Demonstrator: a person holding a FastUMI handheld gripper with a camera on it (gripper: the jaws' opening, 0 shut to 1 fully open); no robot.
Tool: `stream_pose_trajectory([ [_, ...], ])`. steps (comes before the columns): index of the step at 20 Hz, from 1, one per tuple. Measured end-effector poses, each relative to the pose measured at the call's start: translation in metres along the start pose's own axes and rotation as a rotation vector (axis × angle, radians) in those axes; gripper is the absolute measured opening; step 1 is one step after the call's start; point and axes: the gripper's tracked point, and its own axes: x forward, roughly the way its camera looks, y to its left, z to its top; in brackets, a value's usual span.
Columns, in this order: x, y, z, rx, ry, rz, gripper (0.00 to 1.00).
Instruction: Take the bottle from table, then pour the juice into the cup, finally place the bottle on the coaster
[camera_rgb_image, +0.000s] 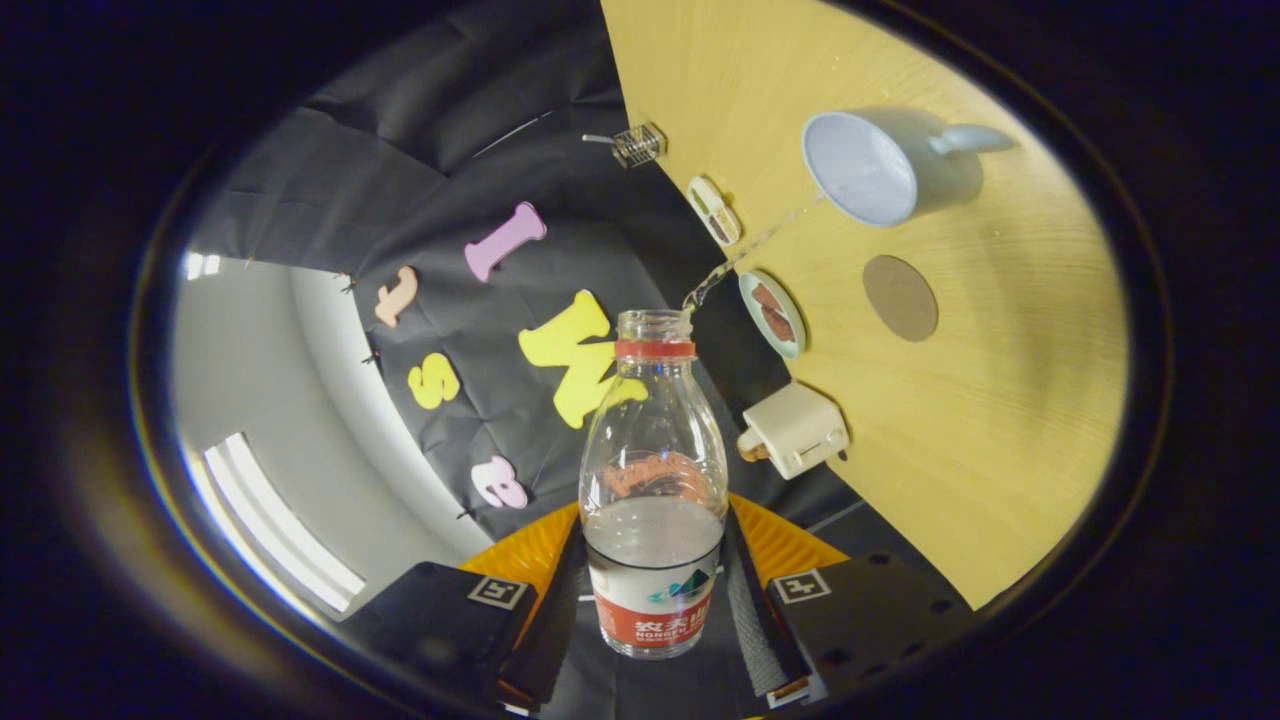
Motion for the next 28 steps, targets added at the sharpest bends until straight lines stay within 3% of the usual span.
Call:
stream_pose_trajectory([
  [5,-0.003,0.005,0.010,0.048,-0.020,0.015,0.74],
  [11,-0.002,0.020,0.027,0.208,-0.060,0.077,0.74],
  [20,-0.005,0.030,0.036,0.301,-0.088,0.104,0.74],
  [28,-0.005,0.021,0.031,0.267,-0.069,0.069,0.74],
])
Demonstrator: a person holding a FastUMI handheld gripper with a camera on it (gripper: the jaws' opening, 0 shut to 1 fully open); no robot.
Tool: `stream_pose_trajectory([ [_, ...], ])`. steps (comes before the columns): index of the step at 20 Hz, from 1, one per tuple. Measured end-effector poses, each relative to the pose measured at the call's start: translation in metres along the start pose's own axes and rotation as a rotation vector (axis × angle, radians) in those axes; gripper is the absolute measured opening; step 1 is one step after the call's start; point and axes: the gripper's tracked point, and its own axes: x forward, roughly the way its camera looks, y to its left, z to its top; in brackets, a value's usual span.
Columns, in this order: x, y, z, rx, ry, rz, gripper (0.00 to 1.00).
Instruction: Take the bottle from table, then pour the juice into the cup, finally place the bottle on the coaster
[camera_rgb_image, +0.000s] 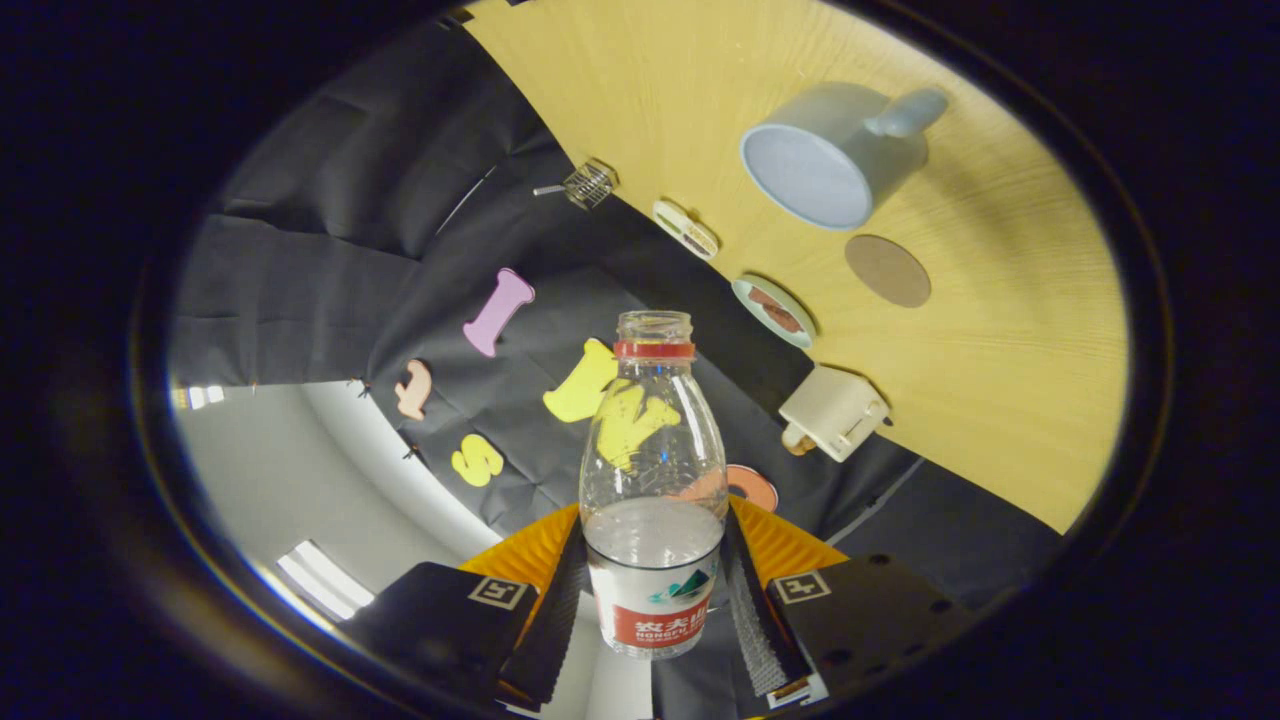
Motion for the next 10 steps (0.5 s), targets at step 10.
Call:
stream_pose_trajectory([
  [10,-0.006,-0.057,-0.011,-0.458,0.100,-0.183,0.74],
])
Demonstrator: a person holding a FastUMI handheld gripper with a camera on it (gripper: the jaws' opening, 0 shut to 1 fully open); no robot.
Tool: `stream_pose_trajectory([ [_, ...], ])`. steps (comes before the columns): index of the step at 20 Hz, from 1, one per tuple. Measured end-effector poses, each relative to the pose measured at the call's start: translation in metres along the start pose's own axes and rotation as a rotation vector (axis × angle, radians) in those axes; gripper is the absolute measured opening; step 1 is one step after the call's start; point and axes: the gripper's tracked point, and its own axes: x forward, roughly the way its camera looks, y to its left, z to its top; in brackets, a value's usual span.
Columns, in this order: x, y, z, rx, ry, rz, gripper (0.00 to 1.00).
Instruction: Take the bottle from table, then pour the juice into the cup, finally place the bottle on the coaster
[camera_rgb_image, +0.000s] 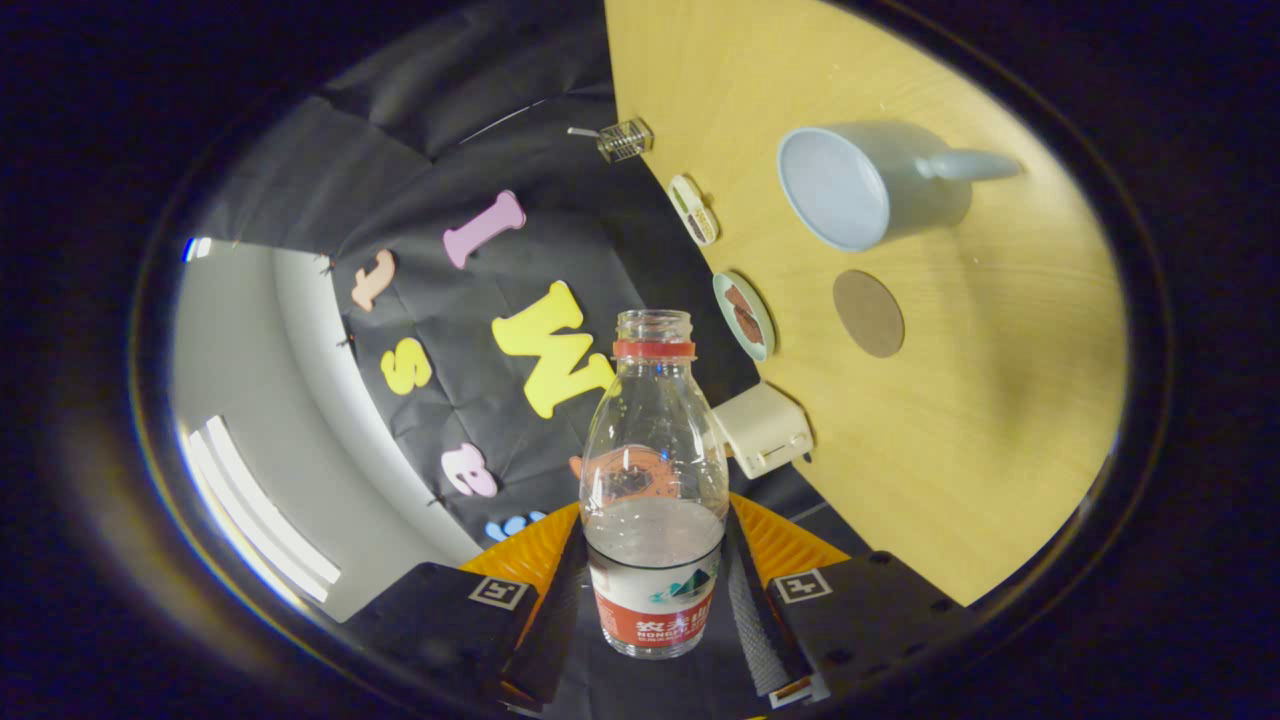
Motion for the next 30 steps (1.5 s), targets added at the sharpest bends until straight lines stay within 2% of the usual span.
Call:
stream_pose_trajectory([
  [6,-0.003,-0.001,0.000,-0.283,0.054,-0.055,0.74],
  [10,-0.006,0.010,0.011,-0.533,0.037,-0.040,0.74],
  [16,-0.015,-0.002,0.037,-0.951,0.000,-0.142,0.74],
  [22,-0.008,-0.001,0.059,-1.266,-0.040,-0.188,0.75],
  [25,-0.006,0.022,0.056,-1.368,-0.078,-0.130,0.75],
  [28,0.002,0.028,0.062,-1.528,-0.111,-0.136,0.75],
  [30,0.008,0.033,0.055,-1.610,-0.125,-0.095,0.75],
])
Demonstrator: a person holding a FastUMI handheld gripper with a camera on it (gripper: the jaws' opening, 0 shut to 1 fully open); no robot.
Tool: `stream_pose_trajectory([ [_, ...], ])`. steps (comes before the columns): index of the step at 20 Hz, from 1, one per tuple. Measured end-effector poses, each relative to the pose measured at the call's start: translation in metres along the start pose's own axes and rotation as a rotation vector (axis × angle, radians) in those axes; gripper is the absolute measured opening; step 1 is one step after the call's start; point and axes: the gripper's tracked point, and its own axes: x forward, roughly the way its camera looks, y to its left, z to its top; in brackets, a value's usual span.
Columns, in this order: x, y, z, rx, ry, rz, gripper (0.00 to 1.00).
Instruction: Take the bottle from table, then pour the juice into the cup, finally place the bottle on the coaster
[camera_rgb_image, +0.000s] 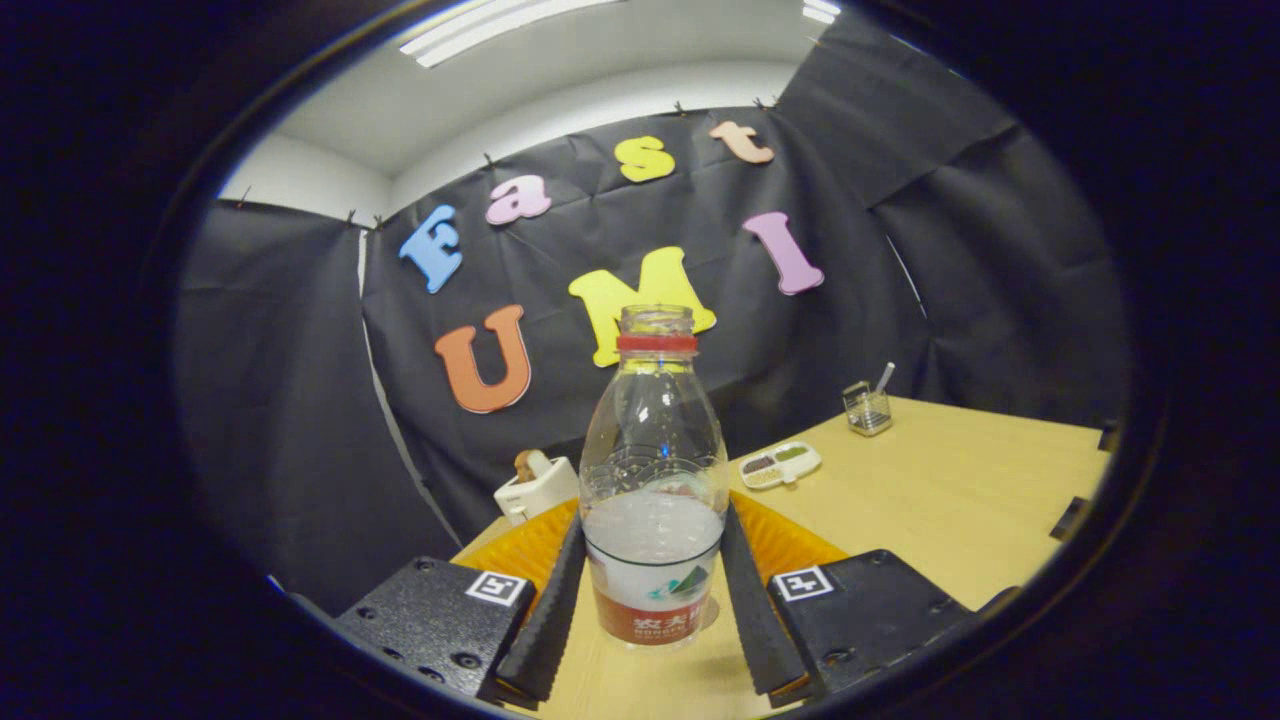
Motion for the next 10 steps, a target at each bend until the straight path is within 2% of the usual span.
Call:
stream_pose_trajectory([
  [3,0.011,0.005,-0.005,-0.087,-0.044,0.010,0.75],
  [6,0.024,0.001,-0.019,-0.170,-0.063,-0.024,0.75],
  [10,0.043,0.001,-0.048,-0.208,-0.072,-0.051,0.75],
])
